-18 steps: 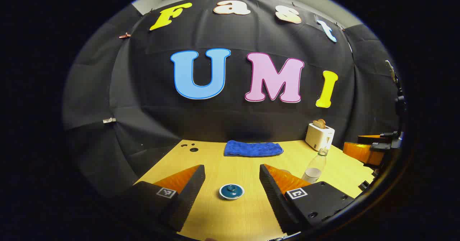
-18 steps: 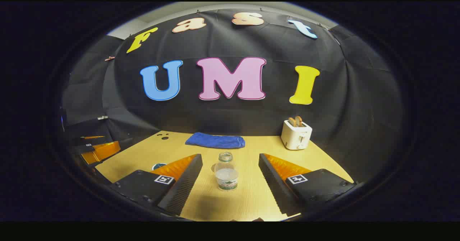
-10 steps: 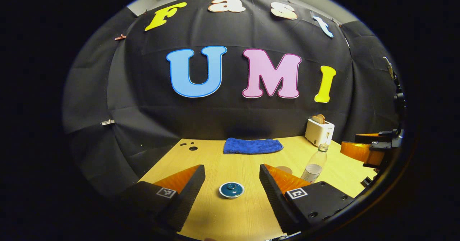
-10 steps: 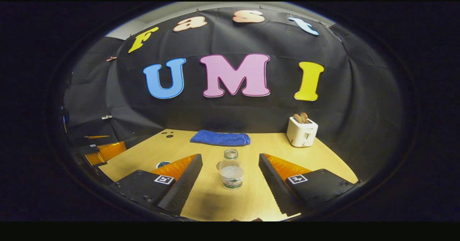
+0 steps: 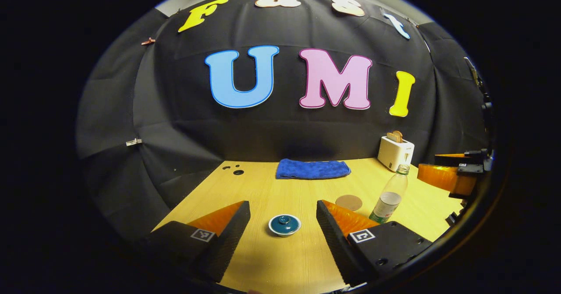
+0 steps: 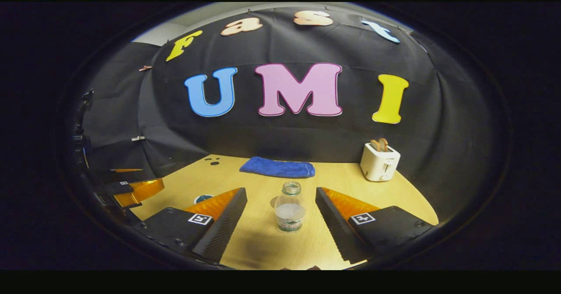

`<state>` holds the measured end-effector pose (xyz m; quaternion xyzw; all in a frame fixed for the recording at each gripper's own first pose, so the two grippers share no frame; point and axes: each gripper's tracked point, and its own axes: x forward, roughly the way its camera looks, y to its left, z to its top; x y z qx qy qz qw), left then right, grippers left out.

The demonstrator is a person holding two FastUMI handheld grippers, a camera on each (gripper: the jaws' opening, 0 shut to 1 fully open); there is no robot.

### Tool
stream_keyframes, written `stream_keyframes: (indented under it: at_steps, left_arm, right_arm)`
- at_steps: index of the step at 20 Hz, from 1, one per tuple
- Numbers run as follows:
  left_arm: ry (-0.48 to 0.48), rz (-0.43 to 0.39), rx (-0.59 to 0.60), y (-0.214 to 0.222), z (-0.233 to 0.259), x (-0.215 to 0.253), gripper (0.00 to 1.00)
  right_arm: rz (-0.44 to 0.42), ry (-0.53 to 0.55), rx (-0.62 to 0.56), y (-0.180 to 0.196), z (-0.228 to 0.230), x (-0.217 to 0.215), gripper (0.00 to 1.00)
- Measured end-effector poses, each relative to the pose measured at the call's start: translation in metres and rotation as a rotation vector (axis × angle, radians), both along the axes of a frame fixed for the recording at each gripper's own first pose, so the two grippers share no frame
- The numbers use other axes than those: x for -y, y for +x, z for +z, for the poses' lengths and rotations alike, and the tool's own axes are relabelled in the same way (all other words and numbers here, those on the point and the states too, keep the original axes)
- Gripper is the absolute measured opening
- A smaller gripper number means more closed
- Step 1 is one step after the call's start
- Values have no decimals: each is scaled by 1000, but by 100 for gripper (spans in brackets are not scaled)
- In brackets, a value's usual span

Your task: Open the teacup lid with one hand, grasp the water bottle and pour water into the teacup with the other hand; after pouring, place the water bottle on the coaster and then close the teacup lid.

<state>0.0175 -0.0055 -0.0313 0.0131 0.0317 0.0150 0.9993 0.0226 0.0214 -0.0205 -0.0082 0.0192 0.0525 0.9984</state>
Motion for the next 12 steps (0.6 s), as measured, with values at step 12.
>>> stream_keyframes:
  at_steps: [12]
  left_arm:
    - [58, -20, -61, 74, -59, -7, 94]
  right_arm:
    - [-16, 7, -83, 24, -51, 10, 98]
